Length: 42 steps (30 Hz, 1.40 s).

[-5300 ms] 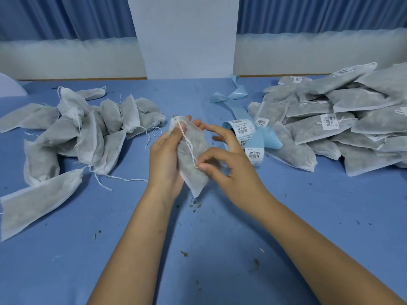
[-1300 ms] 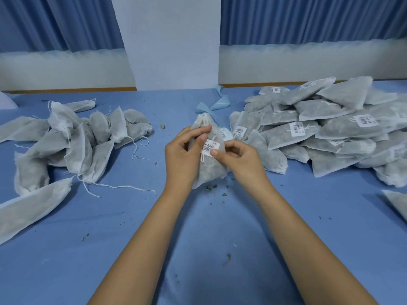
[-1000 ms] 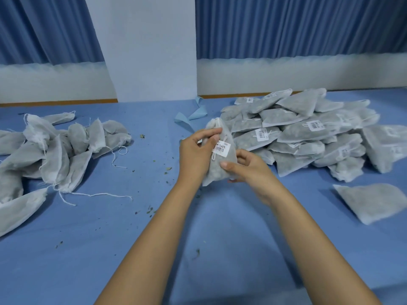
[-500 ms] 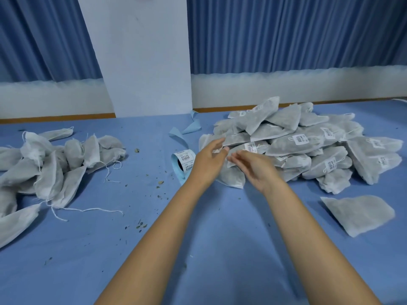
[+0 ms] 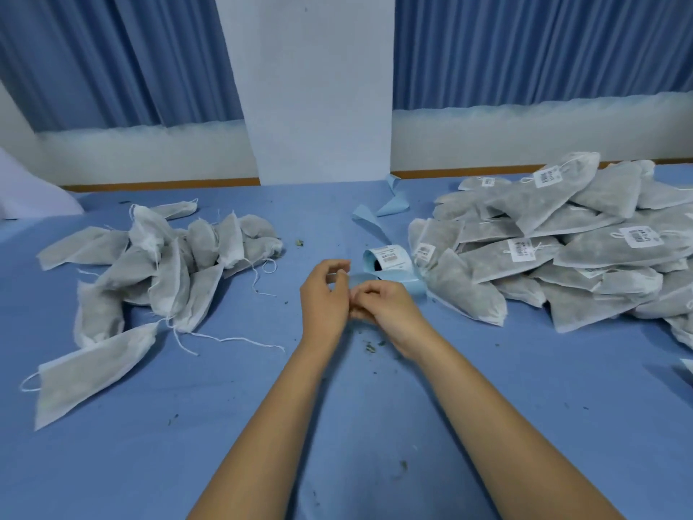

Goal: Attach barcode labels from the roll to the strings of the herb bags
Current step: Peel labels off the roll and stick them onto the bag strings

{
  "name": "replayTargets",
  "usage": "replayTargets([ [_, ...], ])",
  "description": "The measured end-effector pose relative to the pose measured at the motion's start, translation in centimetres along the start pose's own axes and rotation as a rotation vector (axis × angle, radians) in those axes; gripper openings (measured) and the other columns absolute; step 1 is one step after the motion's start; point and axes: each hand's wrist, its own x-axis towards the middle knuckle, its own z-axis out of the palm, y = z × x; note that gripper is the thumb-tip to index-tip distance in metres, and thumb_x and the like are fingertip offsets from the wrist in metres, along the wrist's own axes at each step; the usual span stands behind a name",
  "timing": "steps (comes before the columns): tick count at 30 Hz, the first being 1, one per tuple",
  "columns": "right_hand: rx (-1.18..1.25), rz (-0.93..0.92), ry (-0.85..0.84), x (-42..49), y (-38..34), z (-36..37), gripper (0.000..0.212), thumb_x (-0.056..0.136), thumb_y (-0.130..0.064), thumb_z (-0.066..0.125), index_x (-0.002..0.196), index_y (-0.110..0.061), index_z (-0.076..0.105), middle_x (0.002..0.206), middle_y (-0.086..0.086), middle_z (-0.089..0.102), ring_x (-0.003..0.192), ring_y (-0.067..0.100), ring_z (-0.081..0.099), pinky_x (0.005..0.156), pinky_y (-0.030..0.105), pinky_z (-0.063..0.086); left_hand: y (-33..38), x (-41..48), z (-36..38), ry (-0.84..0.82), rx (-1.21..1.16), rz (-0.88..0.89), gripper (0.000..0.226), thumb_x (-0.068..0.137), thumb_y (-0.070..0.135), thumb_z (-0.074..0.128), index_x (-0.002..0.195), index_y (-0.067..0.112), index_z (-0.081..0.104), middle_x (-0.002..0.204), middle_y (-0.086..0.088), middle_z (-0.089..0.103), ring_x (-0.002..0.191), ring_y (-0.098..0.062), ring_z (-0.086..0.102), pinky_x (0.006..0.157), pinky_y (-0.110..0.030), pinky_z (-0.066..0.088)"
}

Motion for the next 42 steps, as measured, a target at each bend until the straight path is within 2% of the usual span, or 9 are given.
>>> replayTargets([
  [4, -0.135, 0.012, 0.011, 0.3, 0.9, 1.4, 0.02, 0.092, 0.002, 0.051, 0.077, -0.007, 0.06, 0.084, 0.013, 0.068, 0.067, 0.021, 0.069, 0.077, 0.028, 0.058, -2.1, 3.2, -3.6, 0.109, 0.065, -0.051, 0.021, 0.095, 0.003, 0.048, 0.106, 0.011, 0.064, 0.109, -0.007, 0.064, 0.107, -0.026, 0.06, 0.088, -0.03, 0.047],
  [6, -0.204, 0.006, 0.02, 0.1, 1.0, 1.4, 0.02, 0.092, 0.001, 0.052, 0.077, -0.009, 0.061, 0.088, 0.011, 0.069, 0.071, 0.022, 0.07, 0.082, 0.031, 0.057, -3.5, 5.0, -5.2, 0.165, 0.3, -0.036, 0.024, 0.094, 0.006, 0.051, 0.115, 0.008, 0.063, 0.125, -0.012, 0.055, 0.118, -0.027, 0.051, 0.086, -0.025, 0.038],
  [11, -0.188, -0.032, 0.002, -0.5, 0.2, 0.7, 0.018, 0.093, 0.0, 0.054, 0.079, -0.004, 0.065, 0.085, 0.011, 0.071, 0.074, 0.02, 0.07, 0.076, 0.027, 0.058, -5.4, 9.6, -8.3, 0.234, 0.922, 0.099, 0.031, 0.09, 0.011, 0.062, 0.121, 0.012, 0.063, 0.15, -0.018, 0.028, 0.137, -0.035, 0.026, 0.102, -0.042, 0.032],
  [17, -0.139, -0.069, -0.079, -1.0, -0.4, 0.9, 0.015, 0.094, 0.003, 0.051, 0.091, 0.009, 0.064, 0.095, 0.021, 0.071, 0.085, 0.024, 0.07, 0.076, 0.025, 0.057, -7.2, 12.2, -9.2, 0.059, 1.258, -0.014, 0.027, 0.094, -0.003, 0.046, 0.113, 0.005, 0.063, 0.12, -0.011, 0.06, 0.117, -0.029, 0.054, 0.093, -0.035, 0.04],
  [20, -0.127, -0.082, -0.096, -1.1, -0.3, 0.8, 0.015, 0.094, 0.004, 0.051, 0.094, 0.011, 0.063, 0.096, 0.018, 0.072, 0.087, 0.024, 0.07, 0.08, 0.026, 0.057, -6.6, 11.9, -8.9, 0.199, 1.081, 0.058, 0.021, 0.091, -0.007, 0.047, 0.09, 0.001, 0.066, 0.096, -0.018, 0.067, 0.089, -0.033, 0.062, 0.075, -0.034, 0.039],
  [23, -0.109, -0.138, -0.04, -1.2, -0.4, 0.9, 0.014, 0.093, 0.004, 0.051, 0.096, 0.005, 0.065, 0.088, 0.015, 0.073, 0.077, 0.022, 0.071, 0.076, 0.024, 0.056, -4.1, 8.9, -6.8, 0.238, 0.581, 0.155, 0.028, 0.09, -0.004, 0.048, 0.062, 0.002, 0.053, 0.066, -0.01, 0.051, 0.061, -0.028, 0.045, 0.059, -0.029, 0.027],
  [27, -0.106, -0.226, 0.055, -1.6, -0.4, 1.1, 0.017, 0.091, -0.001, 0.058, 0.104, -0.011, 0.061, 0.064, 0.013, 0.067, 0.052, 0.019, 0.06, 0.062, 0.026, 0.051, -0.8, 3.6, -3.5, 0.076, 0.201, 0.081, 0.025, 0.089, 0.002, 0.052, 0.099, 0.008, 0.075, 0.1, -0.009, 0.067, 0.085, -0.021, 0.062, 0.074, -0.016, 0.041],
  [34, -0.188, -0.314, 0.166, -2.0, -0.5, 1.1, 0.03, 0.08, 0.003, 0.07, 0.1, -0.017, 0.059, 0.077, -0.009, 0.062, 0.048, 0.017, 0.055, 0.048, 0.025, 0.048, 1.4, -0.7, -2.4, -0.143, -0.087, 0.062, 0.03, 0.098, 0.011, 0.05, 0.083, 0.014, 0.075, 0.085, -0.003, 0.065, 0.07, 0.001, 0.059, 0.065, -0.009, 0.042],
  [42, -0.031, -0.287, 0.128, -1.5, -0.5, 0.2, 0.008, 0.087, 0.005, 0.061, 0.093, 0.002, 0.056, 0.058, 0.007, 0.064, 0.052, 0.02, 0.059, 0.059, 0.024, 0.049, 1.5, -1.1, -3.3, -0.242, -0.18, 0.217, 0.027, 0.09, 0.001, 0.063, 0.088, 0.026, 0.073, 0.09, 0.007, 0.068, 0.079, -0.002, 0.067, 0.069, -0.011, 0.048],
])
